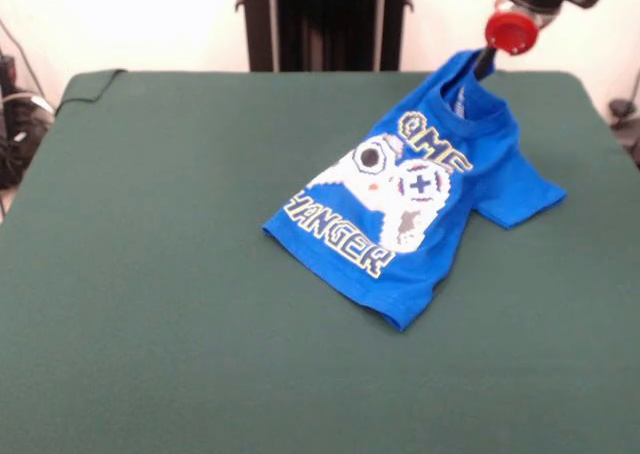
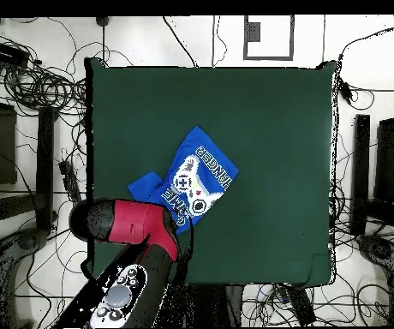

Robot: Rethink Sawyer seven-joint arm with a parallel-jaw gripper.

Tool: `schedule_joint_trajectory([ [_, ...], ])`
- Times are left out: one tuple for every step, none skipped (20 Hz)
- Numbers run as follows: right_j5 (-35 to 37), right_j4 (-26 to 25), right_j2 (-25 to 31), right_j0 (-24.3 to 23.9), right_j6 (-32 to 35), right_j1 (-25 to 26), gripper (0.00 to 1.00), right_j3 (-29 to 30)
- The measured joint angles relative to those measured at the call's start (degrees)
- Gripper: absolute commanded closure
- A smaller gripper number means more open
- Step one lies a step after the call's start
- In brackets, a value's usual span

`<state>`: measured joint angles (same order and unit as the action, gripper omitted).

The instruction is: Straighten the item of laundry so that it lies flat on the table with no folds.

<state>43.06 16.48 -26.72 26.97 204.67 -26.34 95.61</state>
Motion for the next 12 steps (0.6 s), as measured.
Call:
schedule_joint_trajectory([
  [0.0, -0.2, -0.1, 0.1, 0.0, 0.0, 1.0, -0.1],
  [0.3, -1.5, -1.1, 0.6, 0.0, 0.5, 1.0, -0.8],
  [0.5, -2.3, -1.6, 1.0, 0.0, 0.7, 1.0, -1.2],
  [1.1, -4.7, -3.0, 1.9, 0.0, 1.2, 1.0, -2.4],
  [1.3, -5.7, -3.6, 2.3, 0.0, 1.3, 1.0, -2.9],
  [1.5, -6.4, -4.0, 2.6, 0.0, 1.4, 1.0, -3.3],
  [1.8, -7.6, -4.7, 3.3, 0.0, 1.6, 1.0, -4.2],
  [2.1, -8.4, -5.2, 3.7, 0.0, 1.9, 1.0, -4.9],
  [2.1, -8.5, -5.3, 3.9, 0.0, 2.0, 1.0, -5.4],
  [2.1, -8.6, -5.4, 4.2, 0.0, 2.1, 1.0, -5.9],
  [2.1, -8.6, -5.4, 4.3, 0.0, 2.1, 1.0, -6.3],
  [2.1, -8.6, -5.4, 4.4, 0.0, 2.2, 1.0, -6.6],
])
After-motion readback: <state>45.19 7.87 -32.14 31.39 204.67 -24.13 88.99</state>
